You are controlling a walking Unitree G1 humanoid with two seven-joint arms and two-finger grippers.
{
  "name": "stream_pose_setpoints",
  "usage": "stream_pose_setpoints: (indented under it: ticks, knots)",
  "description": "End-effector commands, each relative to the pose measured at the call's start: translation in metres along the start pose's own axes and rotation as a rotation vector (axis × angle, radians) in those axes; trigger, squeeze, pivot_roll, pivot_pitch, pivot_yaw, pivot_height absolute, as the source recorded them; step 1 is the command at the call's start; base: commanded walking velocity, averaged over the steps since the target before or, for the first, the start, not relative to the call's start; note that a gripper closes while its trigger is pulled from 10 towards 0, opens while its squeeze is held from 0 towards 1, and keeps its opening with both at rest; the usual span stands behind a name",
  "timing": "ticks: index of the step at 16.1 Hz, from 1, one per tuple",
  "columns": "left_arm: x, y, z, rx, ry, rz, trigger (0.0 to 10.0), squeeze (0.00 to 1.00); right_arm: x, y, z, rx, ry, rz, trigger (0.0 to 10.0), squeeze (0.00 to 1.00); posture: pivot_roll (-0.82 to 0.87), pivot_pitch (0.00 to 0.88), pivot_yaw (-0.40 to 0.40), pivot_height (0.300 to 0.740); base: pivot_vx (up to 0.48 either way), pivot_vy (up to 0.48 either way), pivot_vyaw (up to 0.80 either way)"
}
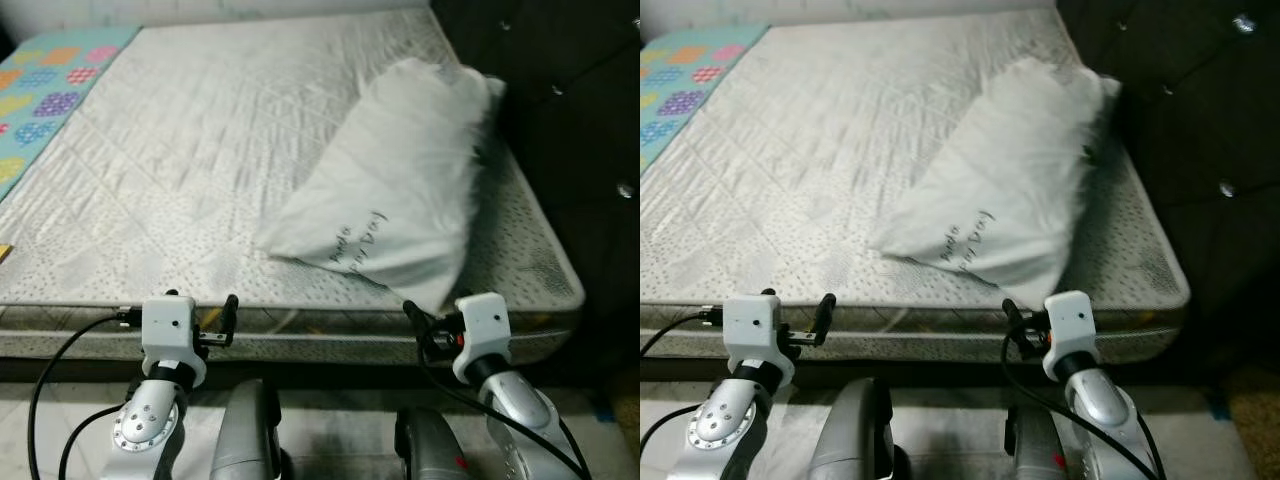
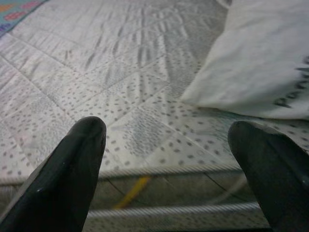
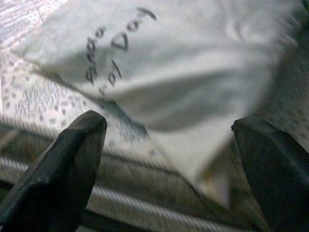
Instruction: Clean up the room
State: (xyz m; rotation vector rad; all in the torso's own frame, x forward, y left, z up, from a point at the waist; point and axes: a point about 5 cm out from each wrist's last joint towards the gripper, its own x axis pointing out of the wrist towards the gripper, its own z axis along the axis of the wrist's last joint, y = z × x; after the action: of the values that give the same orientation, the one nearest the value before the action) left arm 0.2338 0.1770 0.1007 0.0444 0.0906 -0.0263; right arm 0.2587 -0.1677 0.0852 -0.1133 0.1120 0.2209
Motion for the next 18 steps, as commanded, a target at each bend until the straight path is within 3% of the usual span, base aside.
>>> stream_pose_setpoints:
  ticks: [1, 6, 13, 18]
  knots:
    - [-0.0002, 0.0032, -0.0001, 0.005, 0.002, 0.008, 10.0, 0.0, 0.0003, 0.0018, -0.0002, 0.007, -0.004, 0.001, 10.0, 0.0, -0.1, 0.205, 0.053, 0.597, 0.319, 0.0, 0.0]
    - [-0.0001, 0.0027, -0.001, 0.0, 0.006, 0.012, 10.0, 0.0, 0.0006, 0.0009, -0.0003, 0.008, -0.004, 0.0, 10.0, 0.0, -0.1, 0.209, 0.049, 0.597, 0.319, 0.0, 0.0]
    - [0.0012, 0.0014, -0.005, -0.022, 0.033, 0.033, 10.0, 0.0, 0.001, 0.0026, -0.001, -0.001, -0.003, 0.013, 10.0, 0.0, -0.1, 0.211, 0.048, 0.597, 0.0, 0.0, 0.0]
    - [0.0021, 0.0013, -0.0053, -0.02, 0.039, 0.033, 10.0, 0.0, 0.0015, 0.004, -0.0004, 0.007, -0.008, 0.021, 10.0, 0.0, -0.1, 0.214, 0.049, 0.542, 0.0, 0.0, 0.0]
